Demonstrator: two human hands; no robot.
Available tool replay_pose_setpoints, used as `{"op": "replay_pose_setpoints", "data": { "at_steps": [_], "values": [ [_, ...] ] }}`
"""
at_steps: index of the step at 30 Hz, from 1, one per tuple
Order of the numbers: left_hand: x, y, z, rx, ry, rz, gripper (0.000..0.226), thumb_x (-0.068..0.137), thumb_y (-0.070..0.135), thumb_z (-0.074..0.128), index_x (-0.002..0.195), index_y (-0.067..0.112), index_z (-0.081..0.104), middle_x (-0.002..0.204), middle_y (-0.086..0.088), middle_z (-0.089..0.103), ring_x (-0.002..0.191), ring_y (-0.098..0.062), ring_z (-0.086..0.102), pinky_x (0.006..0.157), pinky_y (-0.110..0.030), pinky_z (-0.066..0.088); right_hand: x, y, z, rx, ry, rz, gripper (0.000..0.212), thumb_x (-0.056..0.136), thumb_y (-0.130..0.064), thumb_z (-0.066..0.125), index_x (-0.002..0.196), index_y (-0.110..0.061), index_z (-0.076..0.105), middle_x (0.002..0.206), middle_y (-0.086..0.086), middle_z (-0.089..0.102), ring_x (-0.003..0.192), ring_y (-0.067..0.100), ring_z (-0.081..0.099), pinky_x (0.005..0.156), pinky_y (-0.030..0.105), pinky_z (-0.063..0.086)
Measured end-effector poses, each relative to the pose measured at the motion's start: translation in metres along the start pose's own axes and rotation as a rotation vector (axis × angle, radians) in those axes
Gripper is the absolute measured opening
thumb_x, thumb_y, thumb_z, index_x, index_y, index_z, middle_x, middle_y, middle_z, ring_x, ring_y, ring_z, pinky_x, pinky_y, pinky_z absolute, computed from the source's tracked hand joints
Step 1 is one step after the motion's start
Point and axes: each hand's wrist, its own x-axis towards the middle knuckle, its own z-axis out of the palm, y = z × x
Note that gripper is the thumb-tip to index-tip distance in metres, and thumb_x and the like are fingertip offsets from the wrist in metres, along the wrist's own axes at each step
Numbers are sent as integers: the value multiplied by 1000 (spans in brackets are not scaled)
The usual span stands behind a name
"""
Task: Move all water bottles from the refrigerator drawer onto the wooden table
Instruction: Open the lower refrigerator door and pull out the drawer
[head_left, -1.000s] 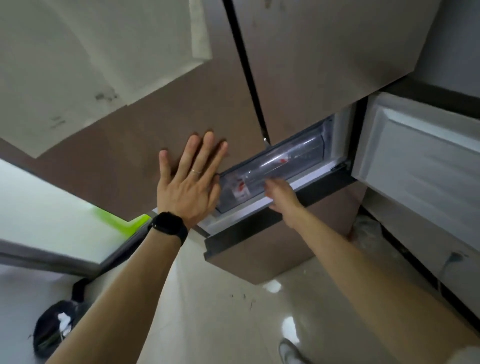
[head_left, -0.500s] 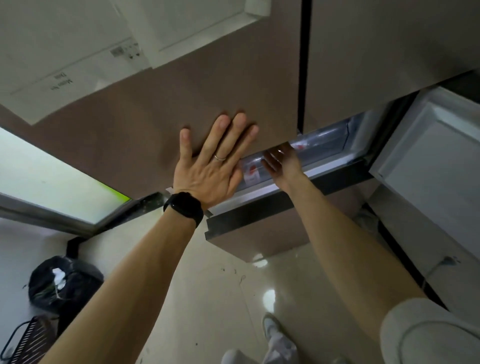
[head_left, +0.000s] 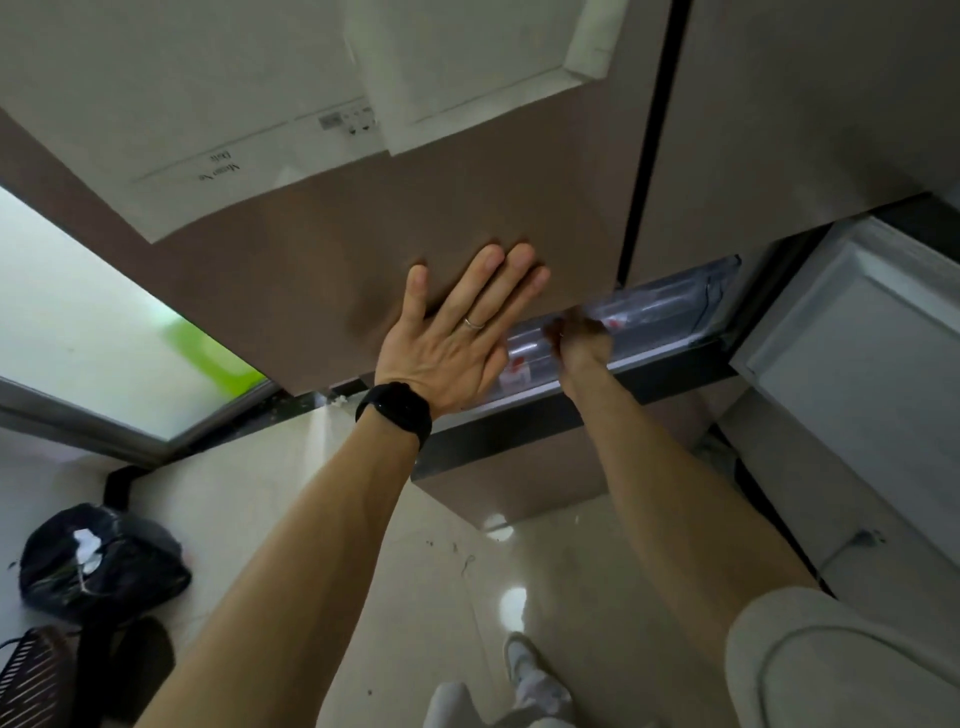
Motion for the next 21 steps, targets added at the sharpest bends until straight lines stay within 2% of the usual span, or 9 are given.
{"op": "replay_pose_setpoints", "data": {
  "at_steps": [1,3,5,7,11,17,21],
  "values": [
    [0,0,0,13,6,7,75,97,46,37,160,26,2,164,-3,-27,151,-21,-25,115,-55,-22,-3,2,-3,13,18,2,25,104,-27,47,118,-10,59,105,11,65,76,14,63,53,17,44],
    [0,0,1,31,18,17,76,97,47,37,160,26,1,164,-4,-27,151,-22,-24,115,-56,-22,-16,8,-9,-32,-23,14,27,99,-41,56,98,-15,63,93,8,67,74,17,63,65,25,50],
    [0,1,3,45,29,17,76,97,48,36,160,26,1,164,-5,-26,151,-23,-24,115,-56,-22,-22,12,-18,-41,-26,-5,36,92,-47,64,99,-13,65,87,6,68,76,17,65,74,34,54],
    [1,0,3,52,35,18,74,98,48,33,160,25,0,164,-5,-26,151,-23,-24,115,-56,-22,-28,13,-29,-5,-49,4,38,90,-45,68,103,-9,67,84,5,67,72,16,62,70,32,51],
    [0,0,4,73,48,31,71,99,48,29,161,25,2,165,-5,-23,152,-23,-22,116,-57,-20,-43,21,-43,47,-41,17,23,92,-33,69,85,-12,64,67,3,64,62,15,55,67,33,48],
    [1,1,3,90,46,24,75,97,46,33,161,24,1,165,-5,-23,152,-23,-22,116,-57,-21,-70,36,-73,68,-16,57,21,89,-28,73,93,-9,64,72,4,67,63,12,60,65,28,52],
    [2,1,2,93,42,23,75,96,45,33,161,24,2,165,-5,-23,152,-22,-22,116,-58,-21,-90,42,-88,107,22,96,19,89,-22,73,92,-6,63,69,6,66,61,13,62,60,25,54]
  ]
}}
